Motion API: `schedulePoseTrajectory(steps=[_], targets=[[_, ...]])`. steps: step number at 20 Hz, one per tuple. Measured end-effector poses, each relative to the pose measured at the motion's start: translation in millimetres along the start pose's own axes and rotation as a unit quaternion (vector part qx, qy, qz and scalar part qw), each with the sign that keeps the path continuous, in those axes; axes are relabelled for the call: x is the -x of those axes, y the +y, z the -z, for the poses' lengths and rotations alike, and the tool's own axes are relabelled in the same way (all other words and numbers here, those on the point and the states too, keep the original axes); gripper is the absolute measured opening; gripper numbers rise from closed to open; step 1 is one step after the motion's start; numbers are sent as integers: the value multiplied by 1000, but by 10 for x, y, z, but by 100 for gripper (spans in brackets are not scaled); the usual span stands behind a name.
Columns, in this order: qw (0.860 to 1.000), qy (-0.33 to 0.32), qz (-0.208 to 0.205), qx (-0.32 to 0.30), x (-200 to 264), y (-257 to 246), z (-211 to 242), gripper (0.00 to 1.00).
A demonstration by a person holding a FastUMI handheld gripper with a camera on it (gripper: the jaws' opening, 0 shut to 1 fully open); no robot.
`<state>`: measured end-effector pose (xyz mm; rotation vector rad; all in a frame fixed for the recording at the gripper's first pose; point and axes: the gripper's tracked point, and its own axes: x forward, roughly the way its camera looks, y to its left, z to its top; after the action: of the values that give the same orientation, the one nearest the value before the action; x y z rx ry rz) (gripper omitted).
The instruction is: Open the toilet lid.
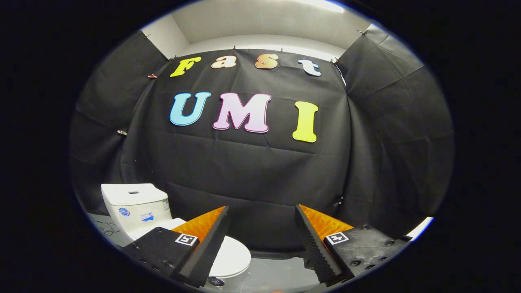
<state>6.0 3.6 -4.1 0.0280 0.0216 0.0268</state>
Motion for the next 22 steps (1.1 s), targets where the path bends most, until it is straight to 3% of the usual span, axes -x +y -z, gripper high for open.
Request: schedulePoseTrajectory(steps=[7,9,14,18,22], targets=[[999,14,-17,-27,-257,44,29,98],[997,42,-36,-47,-308,115,188,98],[989,98,-40,-105,-449,114,724,98],[967,184,-22,-173,-496,127,1450,98],[923,287,-21,-255,-410,328,2168,99]])
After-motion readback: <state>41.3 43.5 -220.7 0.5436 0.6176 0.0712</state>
